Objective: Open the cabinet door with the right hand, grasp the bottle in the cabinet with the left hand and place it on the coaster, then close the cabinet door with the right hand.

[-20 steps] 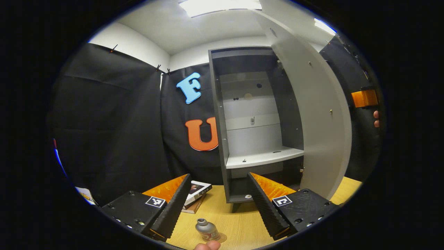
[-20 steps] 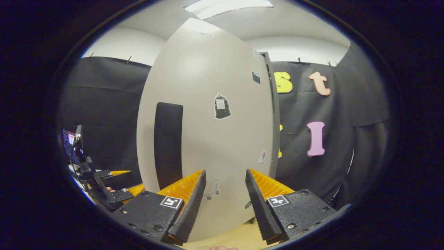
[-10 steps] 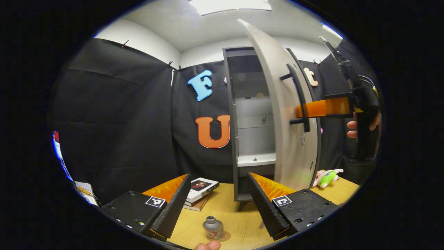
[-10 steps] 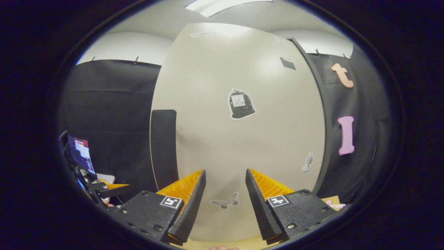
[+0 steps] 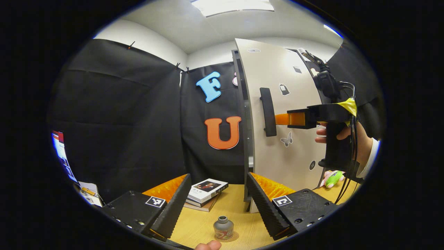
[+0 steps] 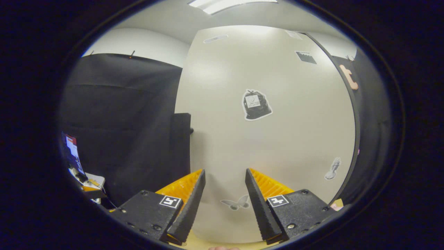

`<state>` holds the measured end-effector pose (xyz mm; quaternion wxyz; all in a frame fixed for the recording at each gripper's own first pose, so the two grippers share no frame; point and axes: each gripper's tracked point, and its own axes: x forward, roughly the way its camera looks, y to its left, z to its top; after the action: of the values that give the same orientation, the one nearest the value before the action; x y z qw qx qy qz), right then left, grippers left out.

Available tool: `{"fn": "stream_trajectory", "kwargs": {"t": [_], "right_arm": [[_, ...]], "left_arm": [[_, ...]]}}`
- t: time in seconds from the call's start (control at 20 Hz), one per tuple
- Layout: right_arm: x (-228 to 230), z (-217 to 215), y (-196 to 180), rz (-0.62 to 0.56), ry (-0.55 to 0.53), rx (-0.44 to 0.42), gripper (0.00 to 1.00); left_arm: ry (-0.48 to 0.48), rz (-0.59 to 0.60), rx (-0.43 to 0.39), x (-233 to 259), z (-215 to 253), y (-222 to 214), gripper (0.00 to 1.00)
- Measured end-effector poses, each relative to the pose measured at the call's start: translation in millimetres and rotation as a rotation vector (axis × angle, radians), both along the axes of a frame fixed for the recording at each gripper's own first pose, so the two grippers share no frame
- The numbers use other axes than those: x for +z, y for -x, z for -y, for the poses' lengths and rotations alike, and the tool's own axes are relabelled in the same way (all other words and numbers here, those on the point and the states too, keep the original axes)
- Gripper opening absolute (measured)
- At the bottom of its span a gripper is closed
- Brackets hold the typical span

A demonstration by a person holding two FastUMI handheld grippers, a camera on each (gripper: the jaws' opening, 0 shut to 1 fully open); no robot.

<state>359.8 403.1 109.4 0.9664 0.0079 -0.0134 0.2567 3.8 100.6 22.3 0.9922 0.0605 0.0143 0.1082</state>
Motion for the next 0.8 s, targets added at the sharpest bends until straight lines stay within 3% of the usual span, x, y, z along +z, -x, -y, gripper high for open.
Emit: {"fn": "stream_trajectory", "kwargs": {"t": [0.3, 0.4, 0.55, 0.8], "right_arm": [[-6, 30, 12, -0.030, -0.020, -0.049, 0.75], [-9, 52, 34, -0.037, -0.024, -0.068, 0.75], [-12, 88, 72, -0.031, -0.036, -0.101, 0.75], [-32, 170, 122, -0.017, -0.002, -0.291, 0.73]], "left_arm": [[0.032, 0.028, -0.026, 7, 10, -2, 0.96], [0.029, 0.027, -0.035, 7, 17, 2, 1.00], [0.034, 0.033, -0.059, 6, 30, 1, 0.96], [0.060, 0.029, -0.152, 4, 70, -8, 0.96]]}}
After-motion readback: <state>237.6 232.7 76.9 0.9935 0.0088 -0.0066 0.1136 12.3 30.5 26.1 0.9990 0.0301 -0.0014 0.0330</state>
